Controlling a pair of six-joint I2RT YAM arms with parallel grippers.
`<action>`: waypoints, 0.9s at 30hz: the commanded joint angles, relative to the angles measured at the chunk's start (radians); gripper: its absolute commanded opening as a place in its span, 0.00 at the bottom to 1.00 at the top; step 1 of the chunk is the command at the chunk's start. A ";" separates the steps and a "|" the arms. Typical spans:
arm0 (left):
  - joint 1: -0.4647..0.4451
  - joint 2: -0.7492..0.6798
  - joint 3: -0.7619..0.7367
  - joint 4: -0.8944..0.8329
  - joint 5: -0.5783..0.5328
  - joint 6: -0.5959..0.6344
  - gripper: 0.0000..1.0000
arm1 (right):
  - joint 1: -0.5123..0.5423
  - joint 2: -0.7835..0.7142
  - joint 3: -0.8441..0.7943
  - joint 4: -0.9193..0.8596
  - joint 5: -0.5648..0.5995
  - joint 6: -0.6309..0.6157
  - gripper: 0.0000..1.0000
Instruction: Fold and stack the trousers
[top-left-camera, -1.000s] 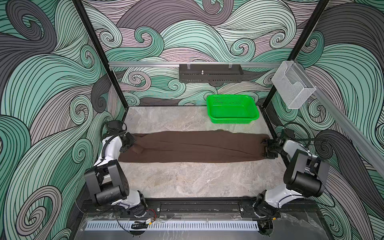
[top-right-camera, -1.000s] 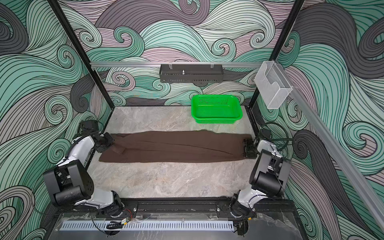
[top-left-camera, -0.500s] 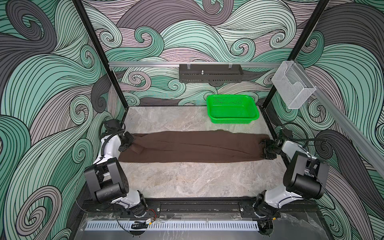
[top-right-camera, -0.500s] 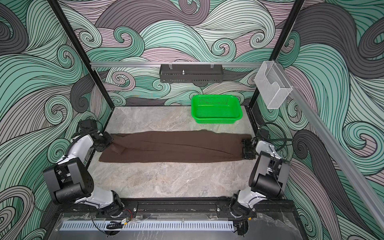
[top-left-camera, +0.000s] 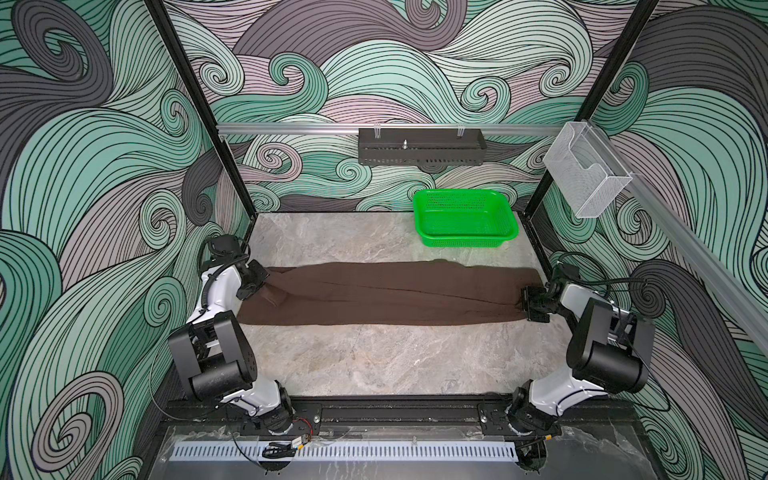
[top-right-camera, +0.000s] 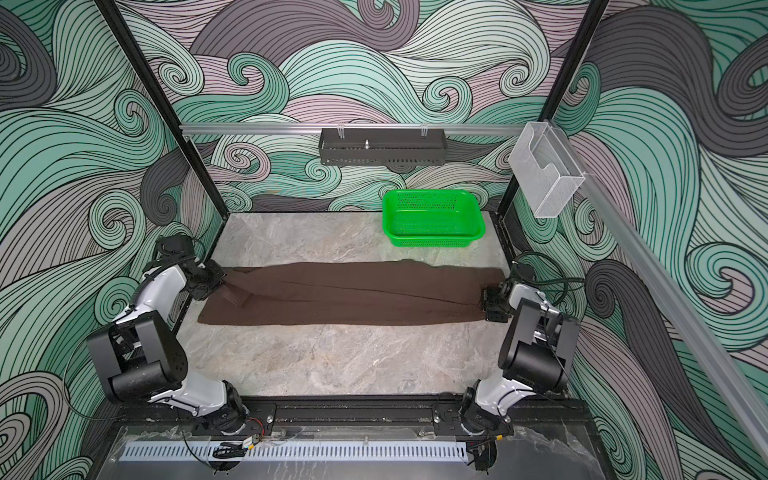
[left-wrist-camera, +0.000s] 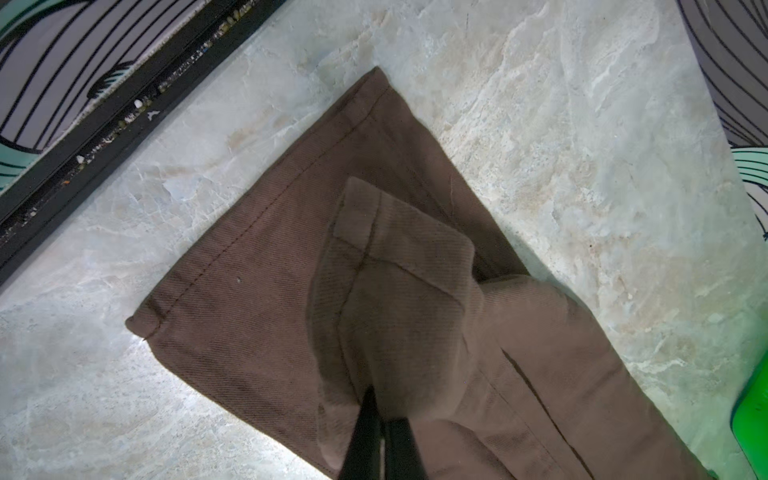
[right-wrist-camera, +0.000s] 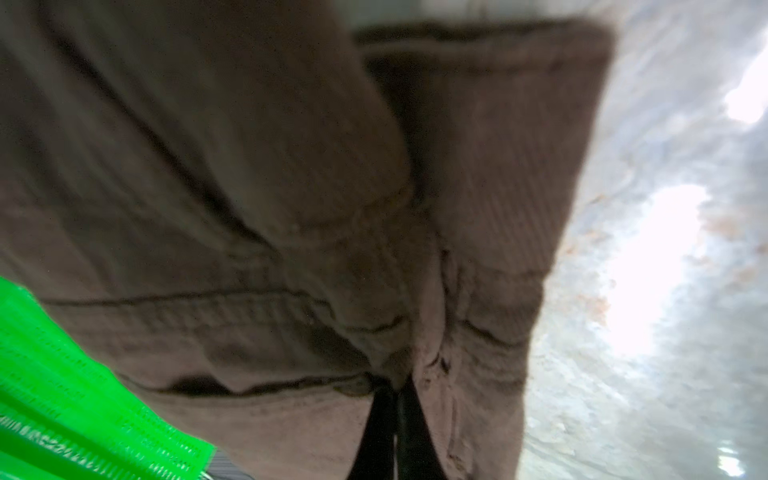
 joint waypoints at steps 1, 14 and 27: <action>0.011 0.038 0.091 -0.006 0.015 -0.008 0.00 | 0.004 -0.020 0.062 0.020 0.001 0.032 0.00; 0.008 0.240 0.536 0.150 0.169 0.057 0.00 | 0.000 -0.030 0.258 0.024 -0.030 0.127 0.00; 0.041 0.035 -0.008 0.153 -0.083 0.052 0.00 | -0.055 -0.020 -0.032 0.083 -0.025 0.028 0.00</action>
